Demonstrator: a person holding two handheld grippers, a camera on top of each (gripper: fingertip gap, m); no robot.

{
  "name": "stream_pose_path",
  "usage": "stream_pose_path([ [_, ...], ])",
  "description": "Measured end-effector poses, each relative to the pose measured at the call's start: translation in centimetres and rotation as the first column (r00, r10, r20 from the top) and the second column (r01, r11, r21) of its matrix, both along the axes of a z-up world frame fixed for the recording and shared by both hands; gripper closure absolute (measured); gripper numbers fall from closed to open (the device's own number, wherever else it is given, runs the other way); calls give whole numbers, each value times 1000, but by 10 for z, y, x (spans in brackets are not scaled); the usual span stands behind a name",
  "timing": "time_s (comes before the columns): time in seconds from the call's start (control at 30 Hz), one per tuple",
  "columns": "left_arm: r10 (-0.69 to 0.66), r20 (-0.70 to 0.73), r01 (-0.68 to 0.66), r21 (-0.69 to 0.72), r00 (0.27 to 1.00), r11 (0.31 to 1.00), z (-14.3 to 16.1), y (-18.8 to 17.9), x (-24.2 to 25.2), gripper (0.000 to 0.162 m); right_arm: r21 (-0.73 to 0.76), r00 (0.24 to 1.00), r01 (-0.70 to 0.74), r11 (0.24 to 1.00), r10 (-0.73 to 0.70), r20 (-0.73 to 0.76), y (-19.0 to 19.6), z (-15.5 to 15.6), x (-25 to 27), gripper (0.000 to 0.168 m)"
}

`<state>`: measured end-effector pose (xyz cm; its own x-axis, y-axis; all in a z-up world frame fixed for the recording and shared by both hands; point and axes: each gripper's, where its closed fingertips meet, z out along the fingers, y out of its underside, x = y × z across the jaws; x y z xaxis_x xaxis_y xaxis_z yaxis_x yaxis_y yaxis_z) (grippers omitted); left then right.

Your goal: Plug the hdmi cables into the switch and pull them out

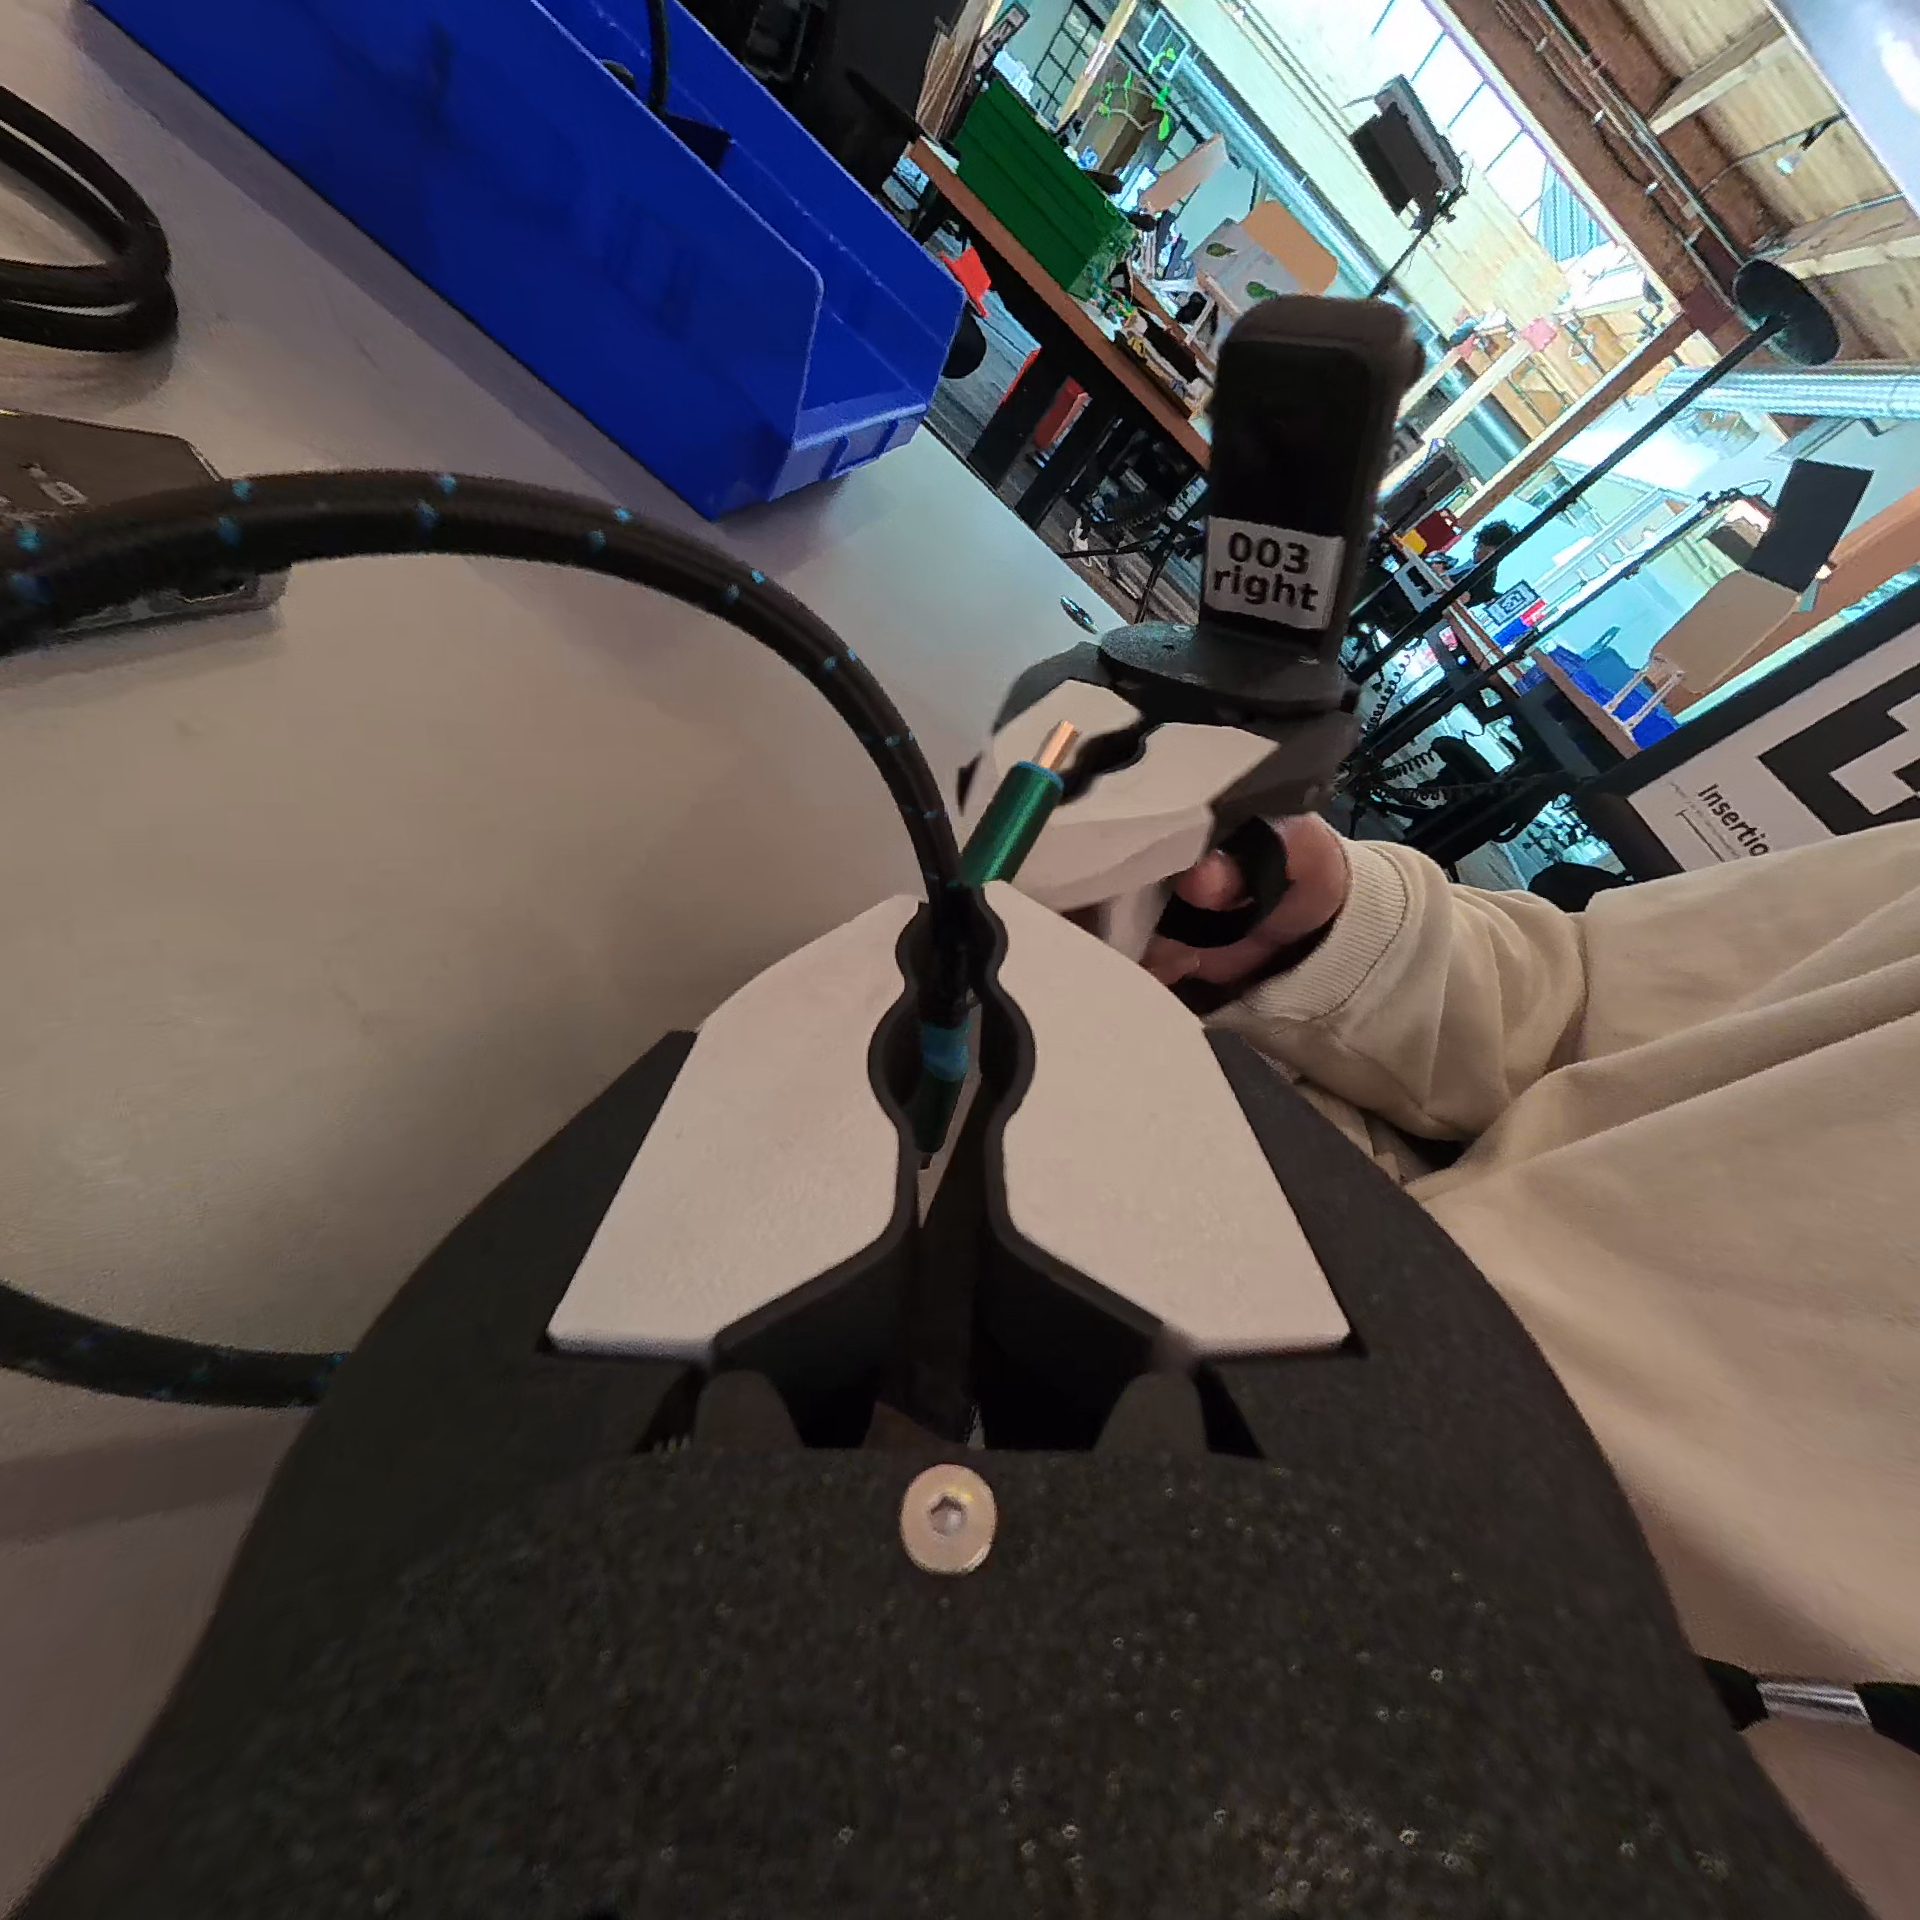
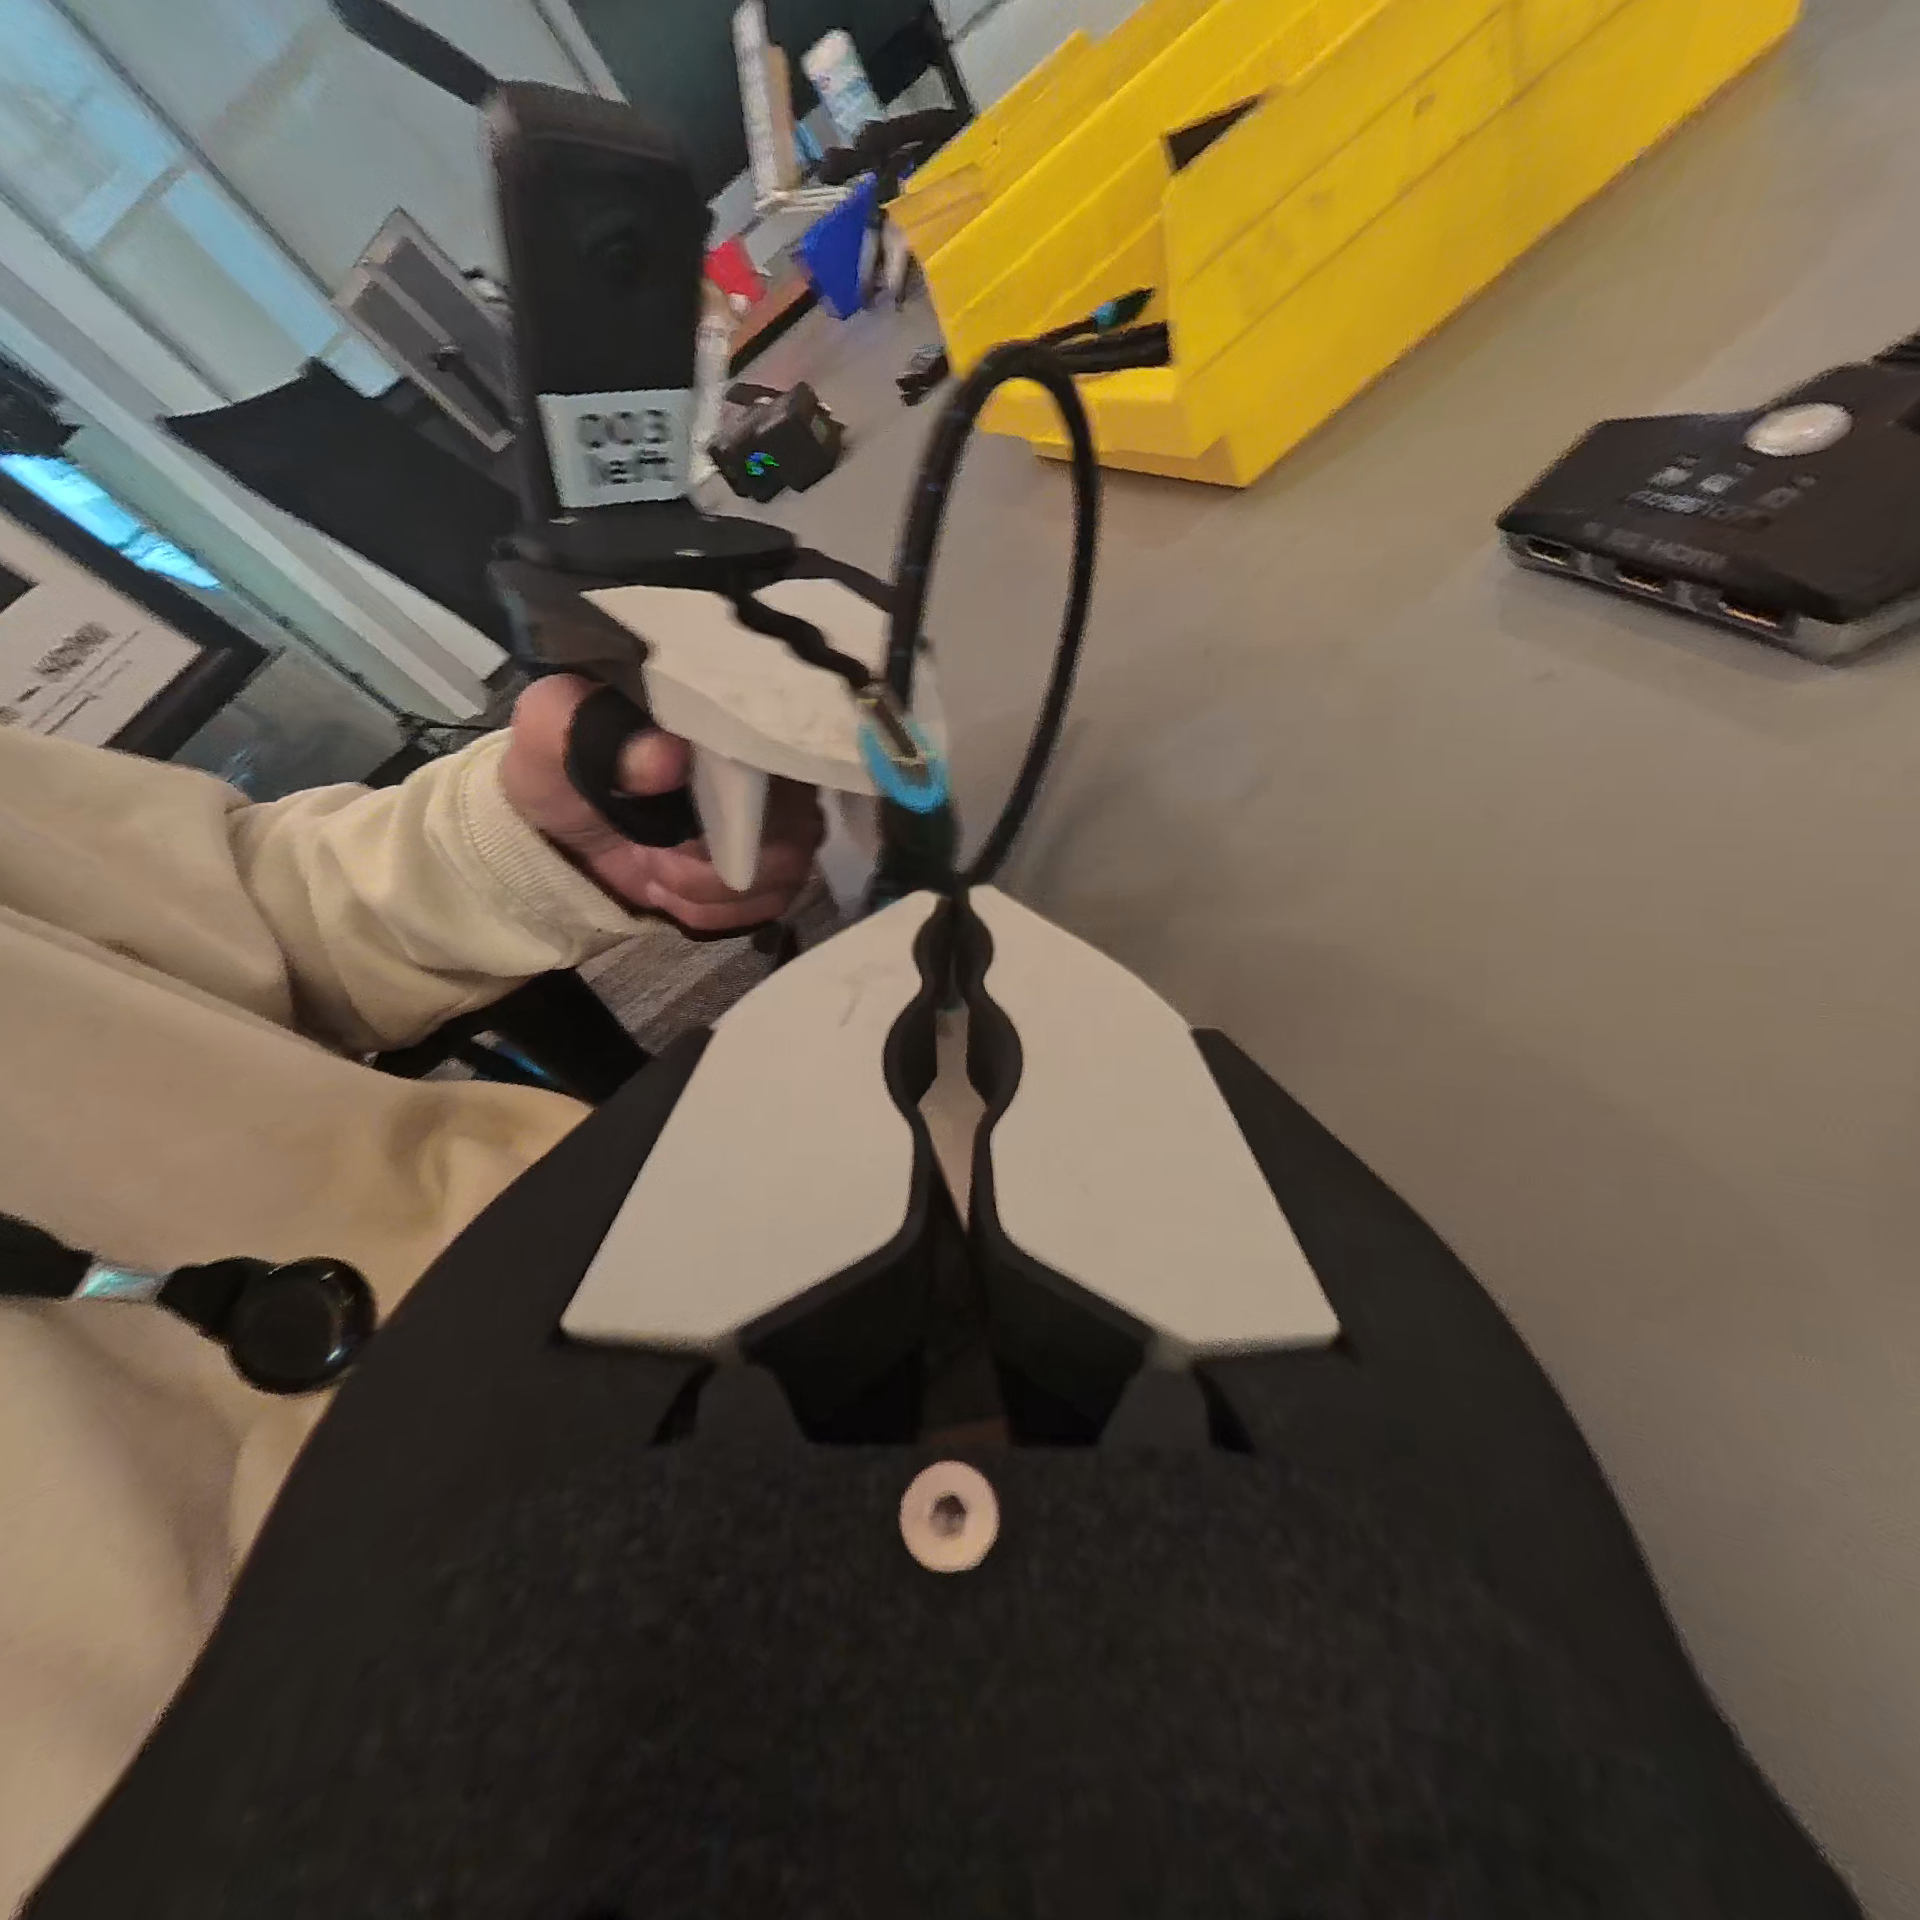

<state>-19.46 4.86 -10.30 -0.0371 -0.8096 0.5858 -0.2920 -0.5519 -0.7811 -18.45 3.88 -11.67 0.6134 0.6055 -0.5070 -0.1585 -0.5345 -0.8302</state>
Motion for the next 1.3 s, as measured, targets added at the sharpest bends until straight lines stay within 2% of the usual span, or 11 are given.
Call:
stream_pose_path([
  [0.03, 5, 0, -5, -2, 1000, 1000, 0, 1, 0, 157, 29, 999, -36, 999, 36, -13, -4, 5, -6, 168],
  [0.13, 12, -3, -12, -5, 1000, 1000, -1, 3, -1, 157, 72, 996, -55, 996, 50, 70, -7, 4, -12, 168],
  [0.17, 10, -2, -10, -6, 1000, 1000, -1, 3, -1, 157, 70, 995, -47, 996, 41, 87, -6, 2, -13, 161],
  [0.47, -2, -3, 2, -2, 1000, 1000, -1, 1, -1, 157, 53, 997, -59, 997, 56, 54, -7, 2, -14, 167],
  [0.67, -26, 26, 27, -25, 999, 999, 4, -2, -2, 157, -37, 985, -93, 995, 86, -153, -8, 8, -12, 168],
  [0.83, -52, 53, 53, -26, 997, 998, 9, -7, -2, 156, -146, 911, -151, 978, 80, -405, -7, 14, -7, 168],
  [0.9, -62, 61, 63, -21, 996, 998, 11, -9, -2, 156, -173, 885, -169, 970, 72, -460, -7, 14, -6, 168],
  [1.17, -57, 92, 60, -24, 994, 998, 16, -9, -2, 157, -196, 902, -181, 964, 84, -423, -9, 6, -11, 168],
  [1.3, -43, 99, 47, -38, 994, 998, 17, -8, -1, 157, -173, 931, -183, 968, 114, -346, -12, 4, -17, 168],
])
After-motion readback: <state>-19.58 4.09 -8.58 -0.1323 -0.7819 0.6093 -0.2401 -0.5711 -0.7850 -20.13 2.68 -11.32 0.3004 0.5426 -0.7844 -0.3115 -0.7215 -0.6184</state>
